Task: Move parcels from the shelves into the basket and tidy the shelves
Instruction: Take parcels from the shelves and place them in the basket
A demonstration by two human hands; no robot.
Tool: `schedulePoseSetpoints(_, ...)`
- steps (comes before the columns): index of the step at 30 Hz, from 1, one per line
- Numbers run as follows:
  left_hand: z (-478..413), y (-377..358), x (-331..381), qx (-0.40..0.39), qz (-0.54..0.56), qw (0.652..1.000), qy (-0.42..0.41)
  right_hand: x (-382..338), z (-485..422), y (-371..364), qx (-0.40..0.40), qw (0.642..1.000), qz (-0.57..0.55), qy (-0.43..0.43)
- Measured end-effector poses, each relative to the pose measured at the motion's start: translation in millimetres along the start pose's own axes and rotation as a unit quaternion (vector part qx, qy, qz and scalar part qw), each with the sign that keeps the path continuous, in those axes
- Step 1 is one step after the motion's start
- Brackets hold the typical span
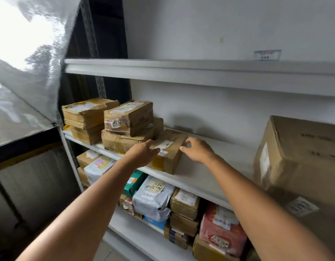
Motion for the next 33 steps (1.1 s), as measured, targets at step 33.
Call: schedulePoseSetpoints(33,59.0,-6.2,-51.5,-0.064,0.448,0.889,0.067,-35.9,110.9,-39.4,0.093,0.945,-0.267,-0.168)
Point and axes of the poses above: each hand's wrist, its own z-axis away from the middle knuckle, its own y-axis out of the back of the hand, x = y × z, the point moved 8 cm from there along -z, towards the middle knuckle, and after that the axes turned 9 degrees about x, right-handed, at the moved point
